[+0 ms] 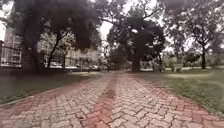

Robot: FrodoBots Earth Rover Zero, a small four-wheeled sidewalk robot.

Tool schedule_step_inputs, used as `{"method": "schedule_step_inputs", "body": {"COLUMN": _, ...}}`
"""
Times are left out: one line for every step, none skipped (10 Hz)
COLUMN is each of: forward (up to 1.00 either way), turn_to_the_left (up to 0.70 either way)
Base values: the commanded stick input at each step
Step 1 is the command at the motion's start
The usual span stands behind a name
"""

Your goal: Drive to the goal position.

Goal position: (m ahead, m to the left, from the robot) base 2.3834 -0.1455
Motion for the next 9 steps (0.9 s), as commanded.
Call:
{"method": "schedule_step_inputs", "body": {"forward": 0.70, "turn_to_the_left": -0.21}}
{"method": "schedule_step_inputs", "body": {"forward": 0.70, "turn_to_the_left": -0.12}}
{"method": "schedule_step_inputs", "body": {"forward": 0.70, "turn_to_the_left": -0.03}}
{"method": "schedule_step_inputs", "body": {"forward": 0.70, "turn_to_the_left": 0.00}}
{"method": "schedule_step_inputs", "body": {"forward": 0.70, "turn_to_the_left": 0.00}}
{"method": "schedule_step_inputs", "body": {"forward": 0.70, "turn_to_the_left": 0.00}}
{"method": "schedule_step_inputs", "body": {"forward": 0.70, "turn_to_the_left": 0.00}}
{"method": "schedule_step_inputs", "body": {"forward": 0.70, "turn_to_the_left": 0.00}}
{"method": "schedule_step_inputs", "body": {"forward": 0.70, "turn_to_the_left": 0.00}}
